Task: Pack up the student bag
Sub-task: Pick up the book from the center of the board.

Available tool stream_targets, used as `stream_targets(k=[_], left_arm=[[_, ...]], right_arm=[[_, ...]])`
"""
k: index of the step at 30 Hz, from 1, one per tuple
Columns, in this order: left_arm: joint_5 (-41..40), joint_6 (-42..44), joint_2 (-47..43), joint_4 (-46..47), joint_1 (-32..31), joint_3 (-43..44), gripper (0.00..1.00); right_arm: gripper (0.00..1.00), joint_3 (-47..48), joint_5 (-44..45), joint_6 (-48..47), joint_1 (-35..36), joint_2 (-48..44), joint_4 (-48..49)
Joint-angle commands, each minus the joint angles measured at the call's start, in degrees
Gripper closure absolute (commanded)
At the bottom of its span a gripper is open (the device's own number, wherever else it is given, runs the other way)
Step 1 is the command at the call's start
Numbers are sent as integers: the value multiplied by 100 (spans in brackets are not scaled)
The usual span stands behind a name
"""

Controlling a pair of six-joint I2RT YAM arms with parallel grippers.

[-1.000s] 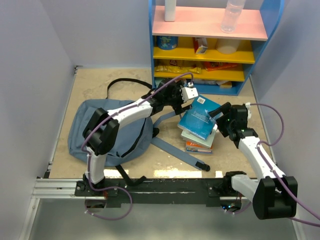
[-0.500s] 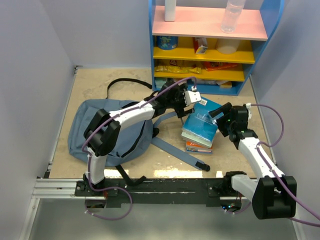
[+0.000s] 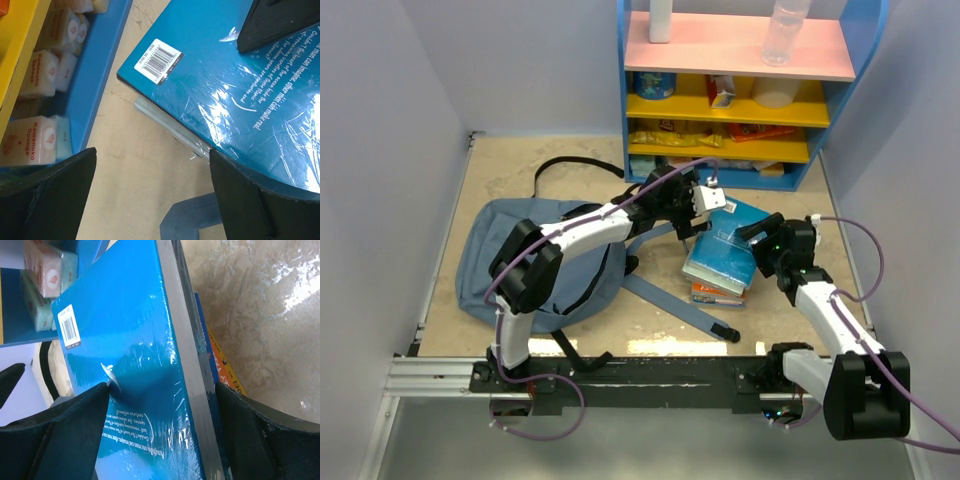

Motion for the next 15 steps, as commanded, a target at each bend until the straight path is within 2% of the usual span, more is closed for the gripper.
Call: stream_targets(k=[1,8,15], left_arm=[[484,-192,171,-88,-451,262,0],[598,-236,321,-254,-698,552,0],[607,-236,224,-369,-830,641,0]], right_arm=[[14,65,-398,152,92,-410,-93],[15,196,-196,55,101,-946,-725],[16,266,-55,-15,92,-1087,-1051]])
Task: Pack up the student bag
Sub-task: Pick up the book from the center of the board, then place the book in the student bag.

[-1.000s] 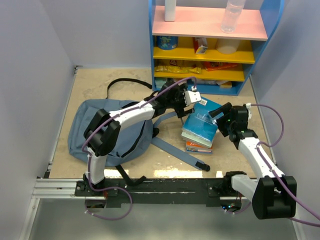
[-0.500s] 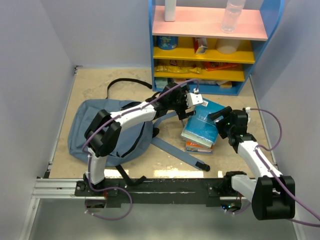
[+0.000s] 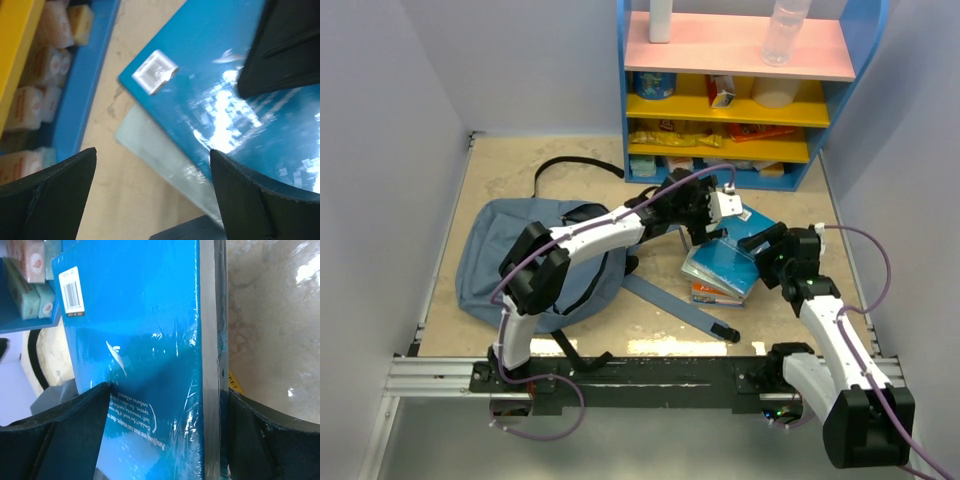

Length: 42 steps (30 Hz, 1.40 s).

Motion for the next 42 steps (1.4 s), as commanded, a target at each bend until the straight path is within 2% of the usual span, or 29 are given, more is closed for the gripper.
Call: stream_targets(k=[1,2,5,6,8,9,10,13,16,20,22,25,26,28,33,42], left_arm=[[767,-227,-64,-233,-460,153,0],[810,-236,-108,-295,-469,144,0],[759,-201,-319,-461,-460,101,0],[680,-166,-389,-540,-426,83,0],[644,-227,-740,-768,-285,-31,0],[670,-297,-898,-848,-50,-75,0],[722,-385,-1230,-945,109,-119,0],[890,-640,-2012,-1524,847,-181,0],[864,-544,-2812,-2235,1551,-374,0],[600,-289,-3754,-2843,2184,-1407,0],[748,-272,-4193,-3019,2474,-1927,0],[1424,-149,-4650,-3634,2563,-2481,0],[1939,-96,-4748,-3905,2563,-2623,0],[2198,-17,-4995,-4030,2537,-3052,0],[2015,-42,-5223,-4075,2546,-3678,0],[1892,-219,-5119,-3723,2396,-4030,0]], right_arm=[[18,321,-92,53,88,-218,136],[20,365,-5,35,88,-305,83],[42,515,75,0,88,-622,100],[59,637,84,-35,88,-657,74],[80,796,67,-158,88,-675,-31],[95,892,32,-237,88,-684,-32],[100,928,14,-264,88,-702,-14],[100,1033,-100,-378,88,-728,100],[100,1139,-371,-448,88,-693,284],[100,1349,-714,-492,88,-527,688],[100,1464,-838,-580,97,-412,698],[100,1631,-935,-703,88,-219,689],[100,1649,-979,-721,88,-183,715],[100,1658,-997,-765,97,-60,741],[100,1570,-1111,-756,97,54,865],[100,1368,-1085,-765,97,116,874]])
